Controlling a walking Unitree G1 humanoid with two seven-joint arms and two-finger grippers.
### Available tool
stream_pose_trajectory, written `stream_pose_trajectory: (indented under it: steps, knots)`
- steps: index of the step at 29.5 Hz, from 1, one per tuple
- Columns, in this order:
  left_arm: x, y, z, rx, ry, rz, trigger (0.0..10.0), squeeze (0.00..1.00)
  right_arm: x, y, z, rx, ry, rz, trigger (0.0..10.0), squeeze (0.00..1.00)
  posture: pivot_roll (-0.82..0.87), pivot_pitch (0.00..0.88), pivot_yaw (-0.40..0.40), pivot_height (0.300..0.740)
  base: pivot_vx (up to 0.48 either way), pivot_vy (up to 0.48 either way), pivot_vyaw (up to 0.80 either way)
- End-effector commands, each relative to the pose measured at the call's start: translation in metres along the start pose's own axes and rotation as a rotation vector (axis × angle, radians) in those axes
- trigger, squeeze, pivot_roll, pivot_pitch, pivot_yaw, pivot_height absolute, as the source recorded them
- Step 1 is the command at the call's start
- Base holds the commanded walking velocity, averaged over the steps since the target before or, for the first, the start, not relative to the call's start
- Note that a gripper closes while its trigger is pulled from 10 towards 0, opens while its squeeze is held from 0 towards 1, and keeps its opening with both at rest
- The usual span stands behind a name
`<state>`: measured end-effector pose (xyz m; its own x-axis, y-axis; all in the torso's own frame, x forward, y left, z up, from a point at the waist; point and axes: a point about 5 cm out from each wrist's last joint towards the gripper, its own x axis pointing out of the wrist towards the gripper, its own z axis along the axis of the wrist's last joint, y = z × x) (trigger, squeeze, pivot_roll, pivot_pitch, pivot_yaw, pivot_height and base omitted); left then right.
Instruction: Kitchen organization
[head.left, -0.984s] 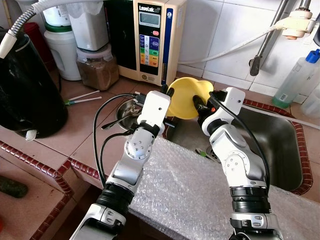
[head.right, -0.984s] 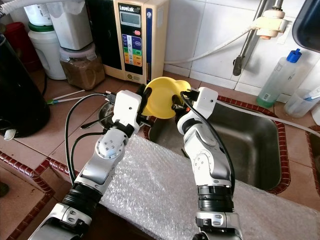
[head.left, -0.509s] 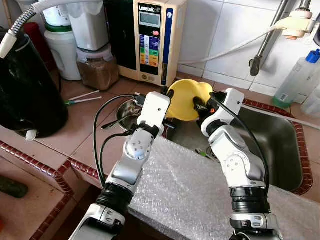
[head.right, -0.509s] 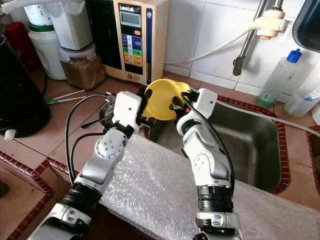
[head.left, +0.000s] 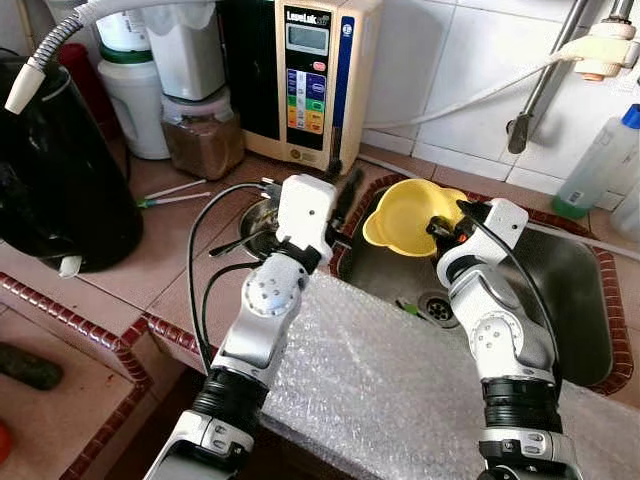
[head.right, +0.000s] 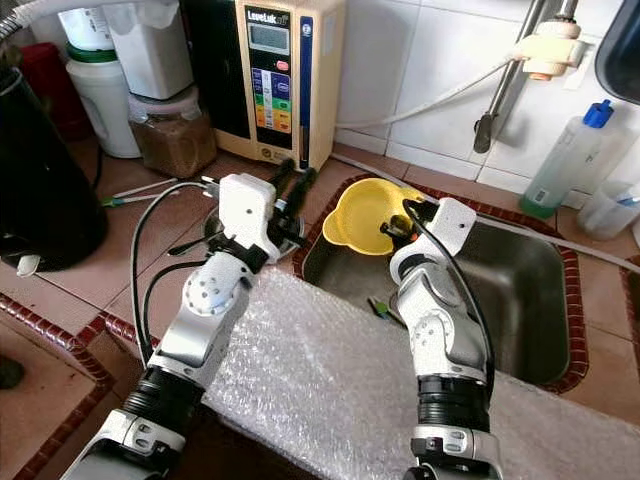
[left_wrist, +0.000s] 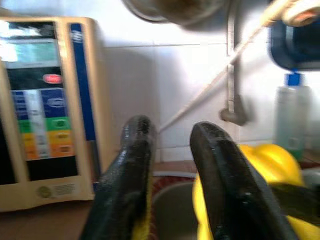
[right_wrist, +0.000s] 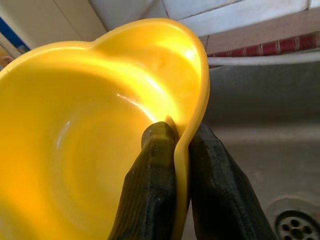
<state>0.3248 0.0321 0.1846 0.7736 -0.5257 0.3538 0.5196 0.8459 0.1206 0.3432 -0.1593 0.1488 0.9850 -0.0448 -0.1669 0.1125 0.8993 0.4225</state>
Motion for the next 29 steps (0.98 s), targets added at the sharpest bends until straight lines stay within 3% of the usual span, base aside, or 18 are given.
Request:
stream_pose_trajectory:
  steps: [1, 2, 7, 13, 20, 24, 28, 29]
  knots:
    - [0.000, -0.004, 0.001, -0.014, 0.000, -0.027, 10.0, 1.00, 0.002, -0.003, 0.004, -0.013, -0.014, -0.022, 0.0, 0.00, 0.00, 0.000, -0.033, 0.740, 0.000, 0.000, 0.00]
    - [-0.003, -0.012, -0.004, -0.020, 0.042, -0.124, 10.0, 1.00, 0.003, -0.016, 0.007, -0.089, -0.041, -0.107, 0.0, 0.00, 0.00, 0.000, -0.035, 0.740, 0.000, 0.000, 0.00]
    - [-0.010, -0.016, -0.013, -0.014, 0.112, -0.231, 10.0, 1.00, 0.002, -0.042, 0.015, -0.225, -0.086, -0.250, 0.0, 0.00, 0.00, 0.000, -0.036, 0.740, 0.000, 0.000, 0.00]
    - [-0.016, -0.016, -0.017, -0.016, 0.154, -0.292, 10.0, 1.00, -0.001, -0.060, 0.012, -0.268, -0.074, -0.339, 0.0, 0.00, 0.00, 0.000, -0.038, 0.740, 0.000, 0.000, 0.00]
    - [-0.022, -0.015, -0.025, 0.013, 0.240, -0.371, 10.0, 1.00, -0.005, -0.085, -0.011, -0.310, 0.026, -0.450, 0.0, 0.00, 0.00, 0.000, -0.035, 0.740, 0.000, 0.000, 0.00]
    - [-0.021, -0.017, -0.022, 0.080, 0.232, -0.400, 10.0, 1.00, -0.007, -0.093, -0.021, -0.293, 0.069, -0.474, 0.0, 0.00, 0.00, 0.000, -0.037, 0.740, 0.000, 0.000, 0.00]
    - [-0.022, -0.019, -0.021, 0.062, 0.236, -0.414, 10.0, 1.00, -0.008, -0.100, -0.027, -0.267, 0.096, -0.495, 0.0, 0.00, 0.00, 0.000, -0.036, 0.740, 0.000, 0.000, 0.00]
    - [-0.023, -0.019, -0.022, 0.066, 0.243, -0.421, 10.0, 1.00, -0.008, -0.100, -0.028, -0.267, 0.100, -0.492, 0.0, 0.04, 0.00, 0.000, -0.035, 0.740, 0.000, 0.000, 0.00]
